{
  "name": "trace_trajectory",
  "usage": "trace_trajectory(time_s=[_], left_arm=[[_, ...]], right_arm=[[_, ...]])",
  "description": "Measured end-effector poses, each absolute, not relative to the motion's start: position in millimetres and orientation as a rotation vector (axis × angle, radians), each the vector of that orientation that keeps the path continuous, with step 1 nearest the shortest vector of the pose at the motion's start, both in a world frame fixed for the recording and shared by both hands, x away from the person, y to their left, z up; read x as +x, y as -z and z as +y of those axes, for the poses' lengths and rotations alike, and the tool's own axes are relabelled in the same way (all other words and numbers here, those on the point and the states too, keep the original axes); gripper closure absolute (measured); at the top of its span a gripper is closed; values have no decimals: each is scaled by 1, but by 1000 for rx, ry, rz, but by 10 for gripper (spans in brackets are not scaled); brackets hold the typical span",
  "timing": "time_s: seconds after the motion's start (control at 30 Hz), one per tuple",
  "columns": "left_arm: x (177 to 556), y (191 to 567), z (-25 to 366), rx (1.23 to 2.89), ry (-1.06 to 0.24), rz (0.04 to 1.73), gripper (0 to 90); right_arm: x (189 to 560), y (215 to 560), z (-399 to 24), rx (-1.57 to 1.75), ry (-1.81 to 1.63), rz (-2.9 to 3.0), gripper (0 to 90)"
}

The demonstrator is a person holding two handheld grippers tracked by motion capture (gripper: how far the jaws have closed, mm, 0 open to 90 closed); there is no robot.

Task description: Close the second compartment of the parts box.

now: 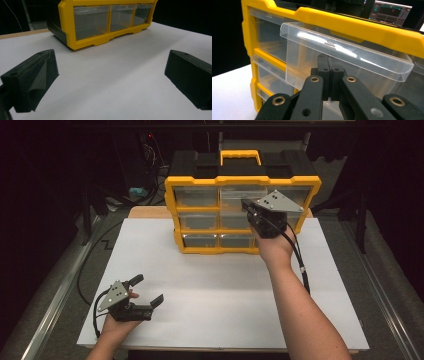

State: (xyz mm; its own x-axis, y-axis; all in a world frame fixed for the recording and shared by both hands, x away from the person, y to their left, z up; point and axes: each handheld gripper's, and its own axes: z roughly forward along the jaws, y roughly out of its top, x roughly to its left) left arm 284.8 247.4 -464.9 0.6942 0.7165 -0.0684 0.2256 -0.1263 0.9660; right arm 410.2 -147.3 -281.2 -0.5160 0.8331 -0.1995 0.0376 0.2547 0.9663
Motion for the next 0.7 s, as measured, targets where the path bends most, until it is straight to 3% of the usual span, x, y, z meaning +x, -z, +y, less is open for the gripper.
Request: trace_trajectory(time_s=[0.7], left_arm=[[284,465,248,1676,-487,762,3]], right_arm=[[441,287,-150,877,-1282,1771,900]])
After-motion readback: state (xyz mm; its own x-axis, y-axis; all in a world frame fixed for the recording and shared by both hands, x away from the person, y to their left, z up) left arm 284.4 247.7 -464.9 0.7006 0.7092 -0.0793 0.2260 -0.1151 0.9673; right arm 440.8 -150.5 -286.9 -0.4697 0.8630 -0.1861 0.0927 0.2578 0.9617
